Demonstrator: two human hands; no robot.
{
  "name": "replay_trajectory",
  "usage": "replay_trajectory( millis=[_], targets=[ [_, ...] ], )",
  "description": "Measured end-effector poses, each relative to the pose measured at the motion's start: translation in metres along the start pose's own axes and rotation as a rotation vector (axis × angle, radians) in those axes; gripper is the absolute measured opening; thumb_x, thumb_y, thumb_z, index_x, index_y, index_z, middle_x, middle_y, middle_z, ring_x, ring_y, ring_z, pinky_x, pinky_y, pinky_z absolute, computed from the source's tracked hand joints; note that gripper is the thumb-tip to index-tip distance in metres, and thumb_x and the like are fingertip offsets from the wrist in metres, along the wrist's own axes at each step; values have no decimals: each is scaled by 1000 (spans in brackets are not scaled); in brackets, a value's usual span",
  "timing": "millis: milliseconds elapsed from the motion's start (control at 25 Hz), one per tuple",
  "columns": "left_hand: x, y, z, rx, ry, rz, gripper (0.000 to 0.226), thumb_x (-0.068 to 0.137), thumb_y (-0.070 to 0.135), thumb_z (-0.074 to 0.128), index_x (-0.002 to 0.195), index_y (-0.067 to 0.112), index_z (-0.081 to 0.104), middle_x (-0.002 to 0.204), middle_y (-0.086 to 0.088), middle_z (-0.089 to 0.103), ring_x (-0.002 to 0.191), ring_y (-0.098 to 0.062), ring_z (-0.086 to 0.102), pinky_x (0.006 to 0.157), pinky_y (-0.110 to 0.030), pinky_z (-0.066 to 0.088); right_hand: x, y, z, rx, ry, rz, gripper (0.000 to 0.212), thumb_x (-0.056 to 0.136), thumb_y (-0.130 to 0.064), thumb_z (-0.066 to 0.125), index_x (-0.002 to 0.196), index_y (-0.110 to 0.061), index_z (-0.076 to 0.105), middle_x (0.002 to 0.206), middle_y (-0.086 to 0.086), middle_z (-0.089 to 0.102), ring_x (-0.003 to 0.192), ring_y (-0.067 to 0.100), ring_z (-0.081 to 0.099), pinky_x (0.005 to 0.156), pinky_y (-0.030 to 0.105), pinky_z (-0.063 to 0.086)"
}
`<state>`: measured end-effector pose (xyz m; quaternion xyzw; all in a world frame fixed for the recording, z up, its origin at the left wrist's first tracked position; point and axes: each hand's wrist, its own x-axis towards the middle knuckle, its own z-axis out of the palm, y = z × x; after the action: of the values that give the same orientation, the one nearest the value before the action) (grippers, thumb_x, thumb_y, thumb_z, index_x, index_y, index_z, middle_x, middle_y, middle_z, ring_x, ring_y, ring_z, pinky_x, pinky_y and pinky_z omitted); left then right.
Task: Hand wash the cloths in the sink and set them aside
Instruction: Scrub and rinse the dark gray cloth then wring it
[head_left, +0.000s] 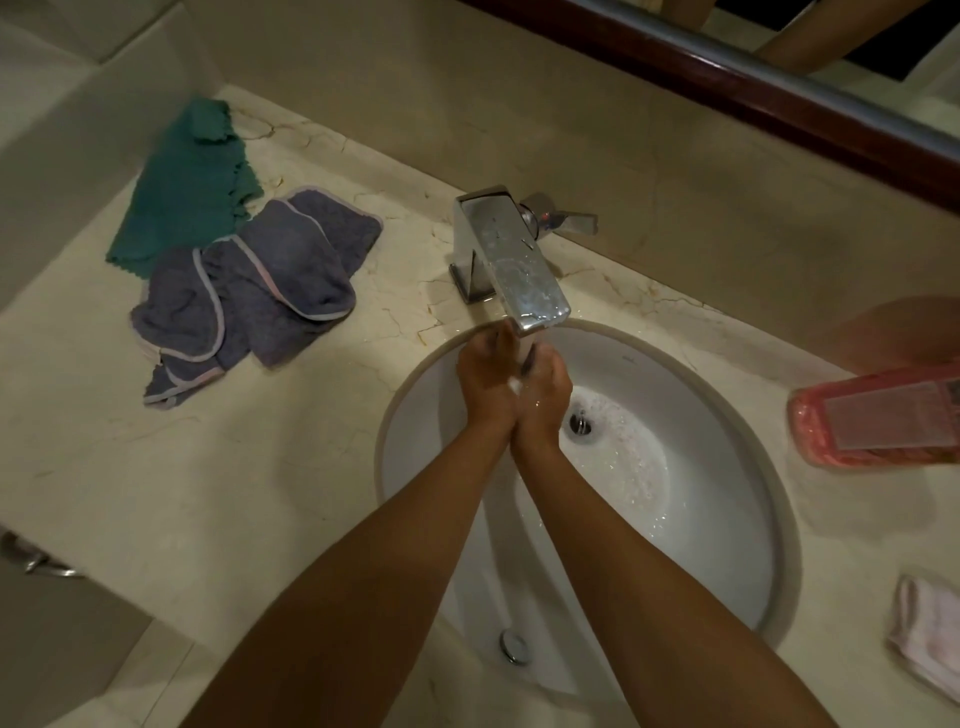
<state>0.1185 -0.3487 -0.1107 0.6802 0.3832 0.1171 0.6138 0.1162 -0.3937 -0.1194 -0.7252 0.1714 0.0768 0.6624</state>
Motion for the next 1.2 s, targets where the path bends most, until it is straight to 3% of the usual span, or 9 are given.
replay_trajectory(
  millis=[80,200,320,520,640,760,920,1080,1200],
  targets=[
    [-2,0,3,191,64,57,20,106,16,47,95,12,63,93,-13,68,87,-26,66,68,-14,43,-1,3,-6,29,-39,-7,25,106,-18,44,93,-20,66,83,-14,67,72,-8,62,69,16,49],
    [-4,3,6,78,150,18,27,107,17,45,85,10,59,78,-6,58,69,-15,54,59,-9,36,1,-1,-12,94,-73,-23,20,104,-17,49,102,-22,69,89,-12,73,83,-5,68,71,13,52],
    [-6,6,9,-11,185,-6,29,107,19,45,83,13,59,72,5,56,62,-1,49,59,-14,34,5,-2,-15,128,-95,-19,17,102,-17,54,106,-23,69,98,-7,73,93,6,68,83,24,56],
    [-19,0,6,-217,155,-45,29,108,26,42,91,24,65,87,6,67,79,-6,64,72,-18,49,1,-5,-14,189,-152,51,28,100,-13,57,127,-17,60,121,6,66,110,16,64,89,24,55],
    [-24,-4,1,-312,140,-53,28,107,19,41,102,17,69,98,-3,72,93,-14,69,82,-26,55,3,-13,-9,176,-112,23,19,101,-13,55,118,-11,63,108,4,68,96,13,66,77,19,55],
    [-28,-9,-4,-354,143,-89,28,107,20,41,99,16,68,92,1,70,86,-8,66,81,-30,53,5,-19,-2,85,-60,-27,15,103,-17,52,99,-11,65,91,2,68,82,8,63,72,23,55],
    [-27,-15,-11,-403,138,-156,29,105,17,45,88,11,68,84,-8,67,82,-19,64,80,-42,54,4,-17,6,-15,-36,-75,39,102,-10,50,63,-17,46,56,-10,47,47,-2,41,51,19,38],
    [-27,-17,-15,-415,88,-166,38,104,16,48,70,22,65,62,8,62,63,-8,60,64,-28,49,3,-18,11,26,-12,-15,41,103,-12,51,62,-13,47,55,-1,44,47,3,39,47,22,36],
    [-28,-16,-12,-348,47,-127,32,104,15,48,81,16,70,69,7,70,66,-5,67,61,-17,51,1,-16,6,72,-31,71,45,102,-20,52,58,-17,52,53,-2,50,48,7,47,49,25,41]
  ],
)
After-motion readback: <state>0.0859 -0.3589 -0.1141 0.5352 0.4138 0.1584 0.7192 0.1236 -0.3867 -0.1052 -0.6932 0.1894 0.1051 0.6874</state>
